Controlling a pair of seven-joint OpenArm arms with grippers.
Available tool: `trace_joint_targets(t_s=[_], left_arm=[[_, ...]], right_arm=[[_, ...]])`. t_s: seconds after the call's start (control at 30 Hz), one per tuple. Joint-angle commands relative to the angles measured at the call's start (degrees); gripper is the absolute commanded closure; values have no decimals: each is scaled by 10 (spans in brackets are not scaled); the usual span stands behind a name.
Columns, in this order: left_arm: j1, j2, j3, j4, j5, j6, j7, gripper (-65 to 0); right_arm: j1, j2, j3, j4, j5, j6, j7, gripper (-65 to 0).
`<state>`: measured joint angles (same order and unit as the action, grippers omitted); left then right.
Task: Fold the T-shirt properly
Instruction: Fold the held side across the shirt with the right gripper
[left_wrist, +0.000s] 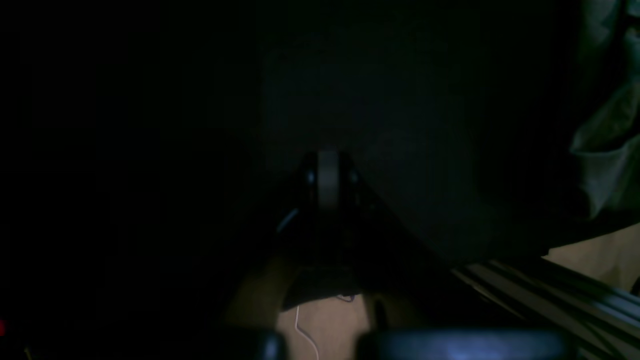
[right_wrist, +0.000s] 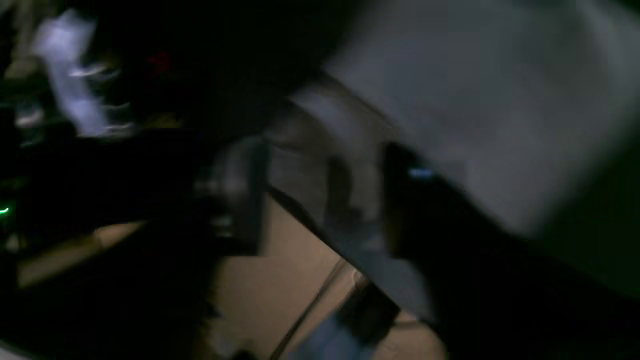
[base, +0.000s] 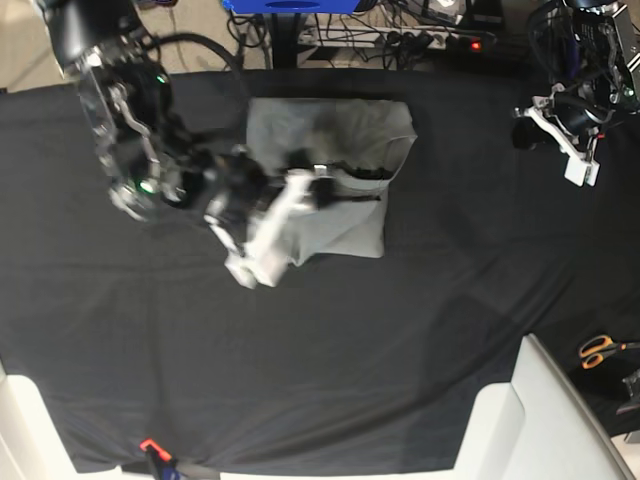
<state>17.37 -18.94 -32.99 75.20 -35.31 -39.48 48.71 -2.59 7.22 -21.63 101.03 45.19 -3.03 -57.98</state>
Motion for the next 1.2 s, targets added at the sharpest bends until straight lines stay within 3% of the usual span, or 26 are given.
trace_joint_targets(t_s=[0.0, 0.07, 0.17, 0.23, 0.47, 0.6, 0.93, 1.07, 1.17], left_arm=[[0, -11, -5, 7, -9, -5, -9, 0], [0, -11, -5, 7, -9, -5, -9, 0], [0, -11, -5, 7, -9, -5, -9, 0], [-1, -11, -4, 7, -9, -5, -9, 0], [0, -11, -4, 8, -9, -5, -9, 0], [0, -11, -5, 8, -9, -5, -9, 0], [1, -13, -6, 8, -9, -5, -9, 0], [1, -13, -6, 8, -9, -5, -9, 0], [0, -13, -6, 8, -9, -5, -9, 0]], right_arm=[[6, -4, 18, -2, 11, 15, 14, -147], [-2, -5, 36, -31, 10, 40, 14, -2], [7, -7, 40, -88, 7, 83, 28, -29], [17, -7, 37, -126, 7, 96, 48, -8], [53, -10, 35, -198, 7, 100, 70, -6], [83, -12, -7, -209, 8, 100, 70, -6], [155, -92, -60, -299, 7, 100, 72, -6], [201, -112, -120, -348, 7, 100, 113, -6], [228, -124, -130, -389, 7, 100, 132, -6]])
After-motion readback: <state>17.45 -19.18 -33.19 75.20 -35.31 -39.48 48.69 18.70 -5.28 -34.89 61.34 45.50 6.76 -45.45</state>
